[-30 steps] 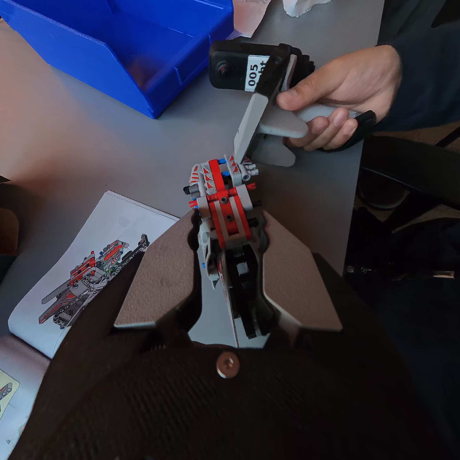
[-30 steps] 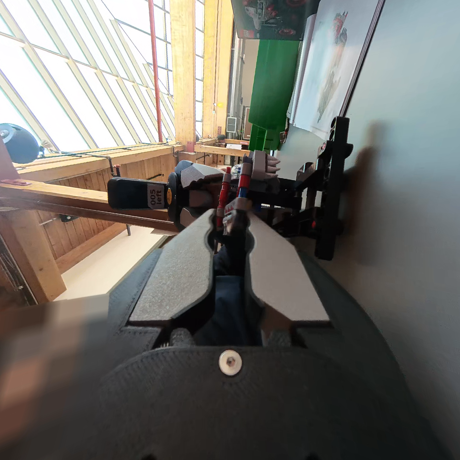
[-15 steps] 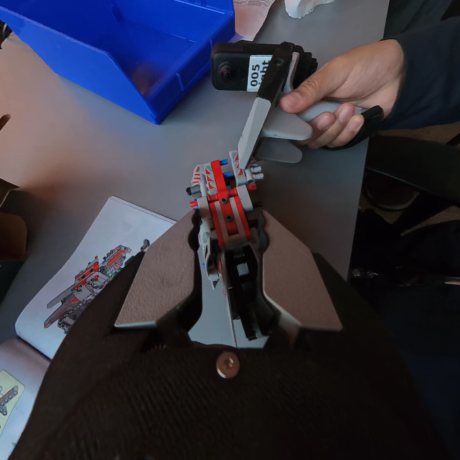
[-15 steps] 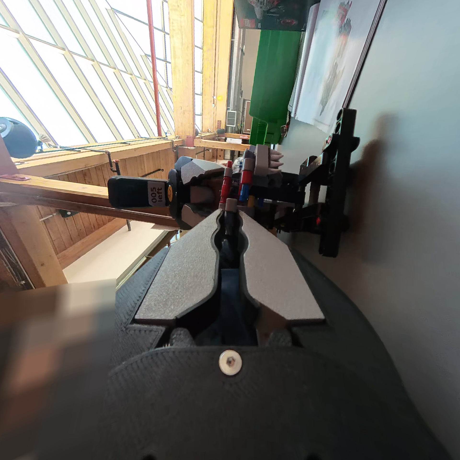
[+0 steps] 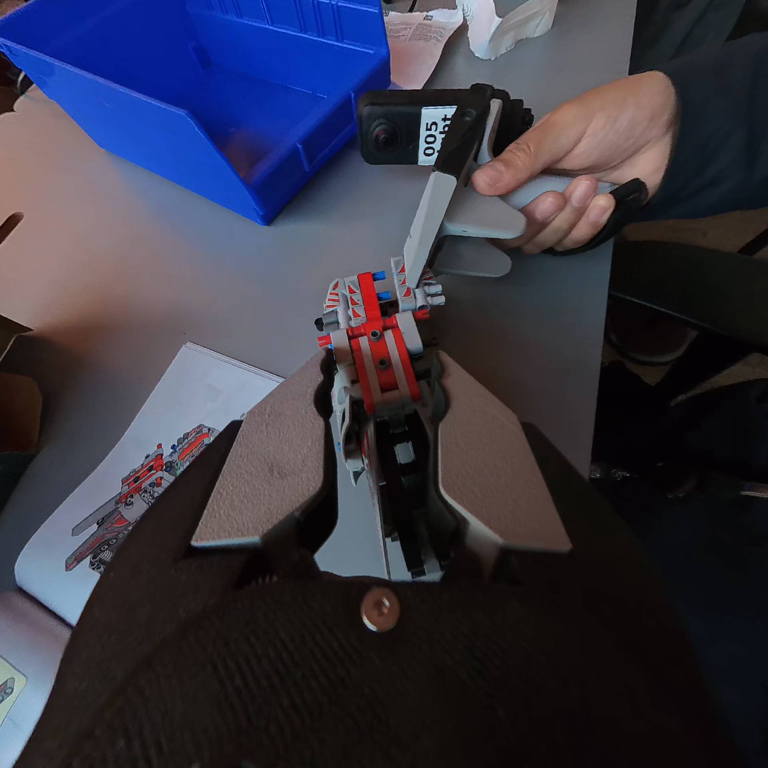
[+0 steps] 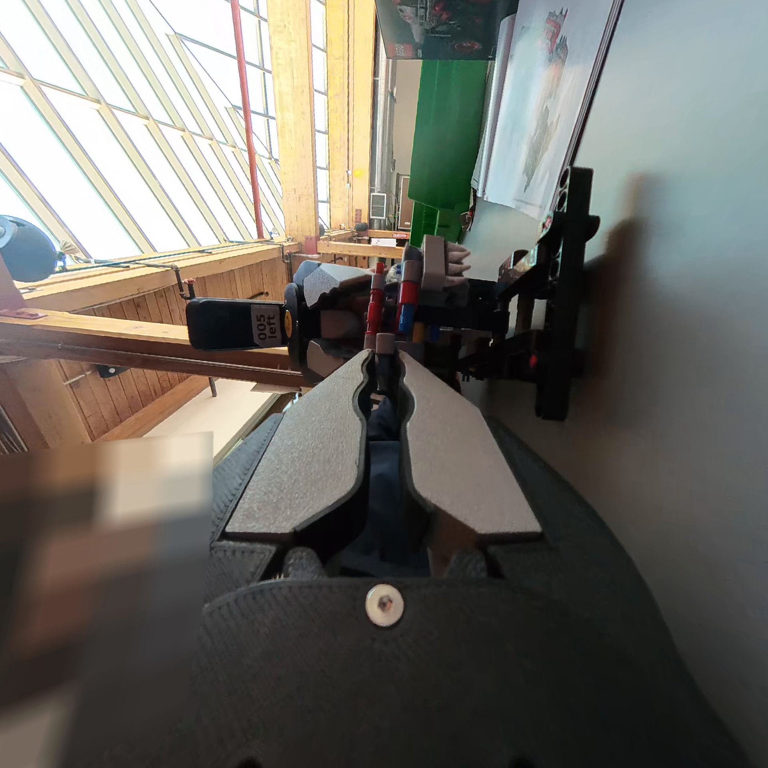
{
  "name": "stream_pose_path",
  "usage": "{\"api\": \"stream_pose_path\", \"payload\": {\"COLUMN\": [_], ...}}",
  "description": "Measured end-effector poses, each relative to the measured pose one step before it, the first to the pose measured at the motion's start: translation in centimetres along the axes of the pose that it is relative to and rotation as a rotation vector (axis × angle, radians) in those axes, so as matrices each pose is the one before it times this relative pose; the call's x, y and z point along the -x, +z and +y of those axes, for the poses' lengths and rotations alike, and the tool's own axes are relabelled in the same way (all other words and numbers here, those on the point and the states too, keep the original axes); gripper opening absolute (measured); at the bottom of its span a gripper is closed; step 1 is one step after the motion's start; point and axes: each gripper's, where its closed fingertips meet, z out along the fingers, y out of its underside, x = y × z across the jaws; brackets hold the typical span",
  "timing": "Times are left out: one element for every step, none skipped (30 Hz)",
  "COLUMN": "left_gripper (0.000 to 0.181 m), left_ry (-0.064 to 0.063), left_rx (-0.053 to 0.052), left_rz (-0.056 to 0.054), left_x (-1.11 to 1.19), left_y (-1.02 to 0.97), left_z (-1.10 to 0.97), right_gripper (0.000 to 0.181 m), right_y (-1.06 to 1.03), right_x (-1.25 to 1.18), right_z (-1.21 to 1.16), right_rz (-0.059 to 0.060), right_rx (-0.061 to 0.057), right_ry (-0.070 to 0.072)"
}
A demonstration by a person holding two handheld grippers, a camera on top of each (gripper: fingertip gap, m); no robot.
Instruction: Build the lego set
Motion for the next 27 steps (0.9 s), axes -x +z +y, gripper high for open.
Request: {"api": "stream_pose_path", "payload": {"left_gripper": [0.045,0.045,0.045,0.045,0.045,0.045,0.045,0.045,0.044,0.044,0.044,0.044,0.044,0.044,0.044,0.044,0.044,0.044,0.043,0.043,0.042,0.042,0.043,0.043,0.042,0.039,0.036], "left_ry": [-0.0013,-0.0001,0.0004,0.0033,0.0069,0.0064,0.0014,-0.0026,-0.0034,0.0007,0.0051,0.0066,0.0066,0.0043,0.004,-0.0012,-0.003,0.0076,0.008,-0.0031,-0.0096,-0.0155,-0.0197,-0.0149,-0.0173,-0.0215,-0.0117], "left_rx": [-0.0044,-0.0043,-0.0044,-0.0027,-0.0006,0.0001,0.0002,-0.0002,-0.0021,-0.0032,-0.0024,-0.0002,0.0009,-0.0009,-0.002,0.0004,0.0017,0.0038,-0.0013,-0.0042,-0.007,-0.0121,-0.0138,-0.0133,-0.013,-0.0111,-0.0081], "left_rz": [0.0064,0.0072,0.0031,-0.0016,-0.0041,-0.0029,0.0019,0.0061,0.0083,0.0055,-0.0004,-0.0065,-0.0085,-0.0122,-0.0108,0.001,-0.0102,-0.0419,-0.0326,0.0049,0.0215,0.0313,0.0268,0.0131,0.0131,0.0153,0.0142], "left_x": [-0.055,-0.089,-0.055,-0.039,-0.013,-0.003,0.002,-0.005,-0.064,-0.131,-0.12,-0.042,0.029,0.153,0.2,0.049,0.201,0.67,0.595,0.094,-0.145,-0.274,-0.207,-0.009,0.0,0.01,0.065], "left_y": [0.038,0.026,0.04,0.064,0.041,0.016,-0.018,-0.023,-0.011,0.007,0.036,0.051,0.062,0.08,0.082,0.049,0.025,0.075,0.054,0.014,-0.02,-0.03,-0.013,-0.034,-0.068,-0.083,-0.146], "left_z": [-0.05,-0.057,-0.057,-0.043,-0.037,-0.022,0.005,0.002,-0.027,-0.04,-0.041,-0.047,-0.054,-0.06,-0.061,-0.032,-0.002,0.086,0.034,-0.031,-0.054,-0.072,-0.057,-0.05,-0.092,-0.107,-0.11], "right_gripper": [0.004,0.004,0.004,0.004,0.004,0.004,0.004,0.004,0.004,0.004,0.004,0.004,0.004,0.004,0.004,0.004,0.004,0.004,0.004,0.004,0.004,0.004,0.004,0.004,0.004,0.004,0.004], "right_y": [-0.088,-0.114,-0.135,-0.087,-0.052,-0.03,0.02,0.013,-0.031,-0.056,-0.078,-0.066,-0.068,-0.089,-0.029,0.009,-0.062,0.003,-0.047,-0.15,-0.253,-0.339,-0.333,-0.176,0.011,0.134,0.207], "right_x": [0.01,0.009,0.01,0.005,0.012,0.009,-0.005,-0.013,0.006,0.023,0.015,-0.009,-0.014,0.001,0.005,0.004,0.064,0.222,0.101,-0.096,-0.225,-0.052,0.229,0.364,0.304,0.143,0.083], "right_z": [0.15,0.119,0.042,-0.001,-0.1,-0.105,0.011,0.139,0.237,0.236,0.159,0.075,-0.086,-0.292,-0.216,0.037,0.292,0.785,0.459,0.12,-0.071,-0.465,-0.676,-0.494,-0.229,-0.087,-0.044], "right_rz": [-0.0005,-0.0028,-0.0048,-0.0045,-0.0015,0.004,0.0112,0.0187,0.0197,0.0153,0.009,0.0021,-0.0085,-0.0108,0.0003,0.0142,0.0179,0.0055,0.0075,0.0164,0.0223,0.0053,-0.0176,-0.028,-0.0255,-0.0172,-0.0152], "right_rx": [-0.0003,-0.002,-0.0047,-0.0047,-0.0044,-0.0011,0.0058,0.0092,0.0098,0.0061,0.0003,-0.0005,-0.0009,-0.0105,-0.0107,-0.0027,0.0113,0.0463,0.0265,0.0117,0.004,-0.0283,-0.0457,-0.0314,-0.0129,-0.0063,-0.0047], "right_ry": [0.0034,0.0052,0.0093,0.0092,0.0084,0.0055,0.0012,-0.0032,-0.0008,0.0048,0.009,0.0093,0.0142,0.0144,0.0008,-0.0137,-0.0171,-0.0103,-0.0063,-0.0072,-0.0087,-0.001,0.0032,0.0009,-0.0011,-0.0013,0.0027]}}
